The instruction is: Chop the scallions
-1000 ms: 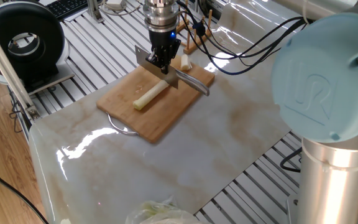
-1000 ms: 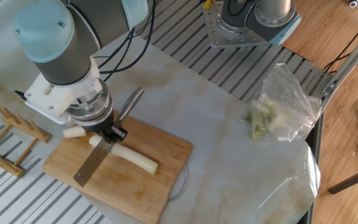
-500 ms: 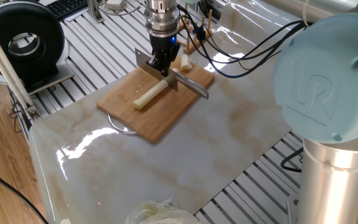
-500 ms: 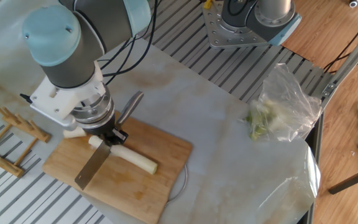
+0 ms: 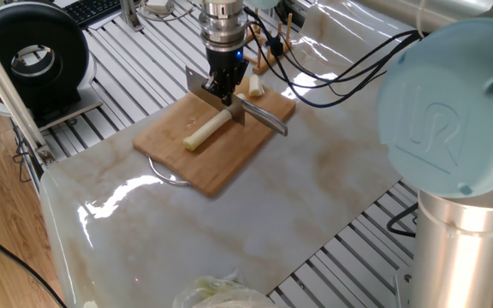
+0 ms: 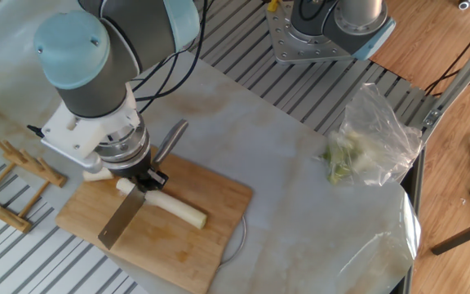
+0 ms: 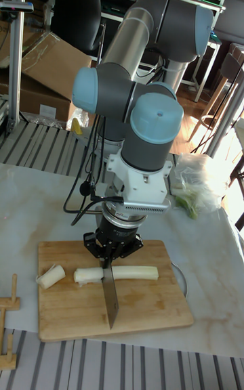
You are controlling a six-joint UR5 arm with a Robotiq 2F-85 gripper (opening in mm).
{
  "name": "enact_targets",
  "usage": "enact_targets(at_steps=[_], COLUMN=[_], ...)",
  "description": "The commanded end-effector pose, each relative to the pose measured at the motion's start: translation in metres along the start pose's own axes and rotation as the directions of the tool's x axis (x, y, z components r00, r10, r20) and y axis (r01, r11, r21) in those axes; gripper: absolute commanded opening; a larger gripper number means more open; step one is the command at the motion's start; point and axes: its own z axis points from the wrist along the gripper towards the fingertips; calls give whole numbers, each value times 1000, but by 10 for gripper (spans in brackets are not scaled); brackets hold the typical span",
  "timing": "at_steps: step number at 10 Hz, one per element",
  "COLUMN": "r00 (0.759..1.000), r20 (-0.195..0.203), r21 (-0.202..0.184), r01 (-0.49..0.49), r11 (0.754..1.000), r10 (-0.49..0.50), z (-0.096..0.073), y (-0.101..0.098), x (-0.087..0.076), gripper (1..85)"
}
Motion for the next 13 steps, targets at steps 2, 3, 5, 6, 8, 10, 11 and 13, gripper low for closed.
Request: enact_targets(at_steps=[2,3,5,6,8,10,11,13], r00=[1000,999,998,999,998,999,998,999], r20=[-19,-32,-61,-50,-55,-53,-55,-39], r21=[-2,-1,7,-5,7,3,7,11], r01=[6,4,5,2,5,4,4,15], r11=[1000,1000,1000,1000,1000,1000,1000,1000], r10=[-6,-4,-4,-3,-5,-4,-3,-14], z=[-4,-6,-16,-13,-8,-2,2,11], y=[-1,-1,-2,0,-4,-3,-5,-11], x=[6,8,14,12,13,14,17,19], gripper=[13,13,13,13,13,13,13,13])
